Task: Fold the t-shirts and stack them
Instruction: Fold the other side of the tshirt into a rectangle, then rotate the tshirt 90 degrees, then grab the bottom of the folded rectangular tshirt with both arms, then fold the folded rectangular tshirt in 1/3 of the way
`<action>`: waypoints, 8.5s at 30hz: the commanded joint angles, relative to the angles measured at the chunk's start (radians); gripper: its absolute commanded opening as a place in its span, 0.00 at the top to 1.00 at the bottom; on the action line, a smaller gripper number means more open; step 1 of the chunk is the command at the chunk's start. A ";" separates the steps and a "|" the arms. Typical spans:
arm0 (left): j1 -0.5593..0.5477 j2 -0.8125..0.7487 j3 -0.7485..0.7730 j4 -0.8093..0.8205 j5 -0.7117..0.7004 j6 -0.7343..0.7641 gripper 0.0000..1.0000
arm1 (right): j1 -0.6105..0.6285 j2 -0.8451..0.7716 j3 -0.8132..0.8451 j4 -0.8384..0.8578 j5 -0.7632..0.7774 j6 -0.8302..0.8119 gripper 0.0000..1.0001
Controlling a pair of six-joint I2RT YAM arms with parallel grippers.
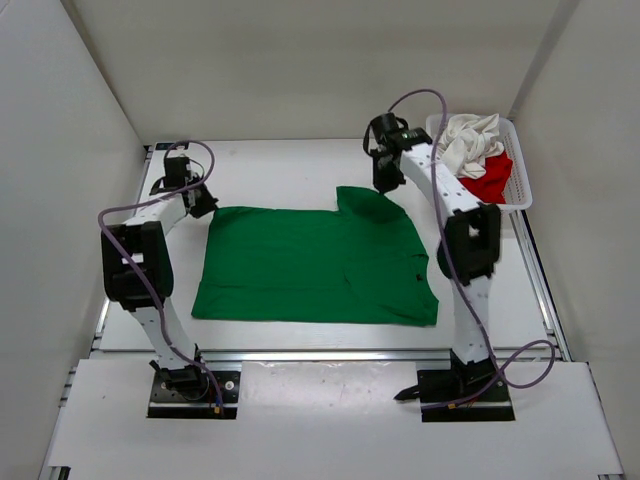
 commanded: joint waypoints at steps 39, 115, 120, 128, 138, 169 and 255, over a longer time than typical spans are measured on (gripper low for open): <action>0.182 -0.528 -0.519 0.020 0.074 -0.048 0.71 | 0.021 -1.135 -1.545 0.351 -0.078 0.107 0.96; -0.325 -0.950 -0.817 0.168 0.235 -0.179 0.71 | 0.432 0.118 0.506 -0.190 -0.080 0.019 0.99; -0.194 -1.011 -0.830 0.143 0.328 -0.152 0.70 | 0.538 0.045 0.535 -0.242 0.134 0.056 0.97; -0.254 -1.047 -0.847 0.171 0.316 -0.172 0.69 | 0.652 -0.414 -0.168 -0.076 0.373 0.116 0.88; -0.289 -1.004 -0.806 0.192 0.305 -0.183 0.67 | 0.432 -0.841 -1.346 1.100 -0.251 0.394 0.56; -0.346 -0.930 -0.809 0.206 0.238 -0.169 0.66 | 0.241 -0.457 -1.431 1.342 -0.530 0.593 1.00; -0.432 0.010 0.039 0.045 0.164 -0.108 1.00 | -0.166 -0.410 -0.933 0.709 -0.621 0.112 1.00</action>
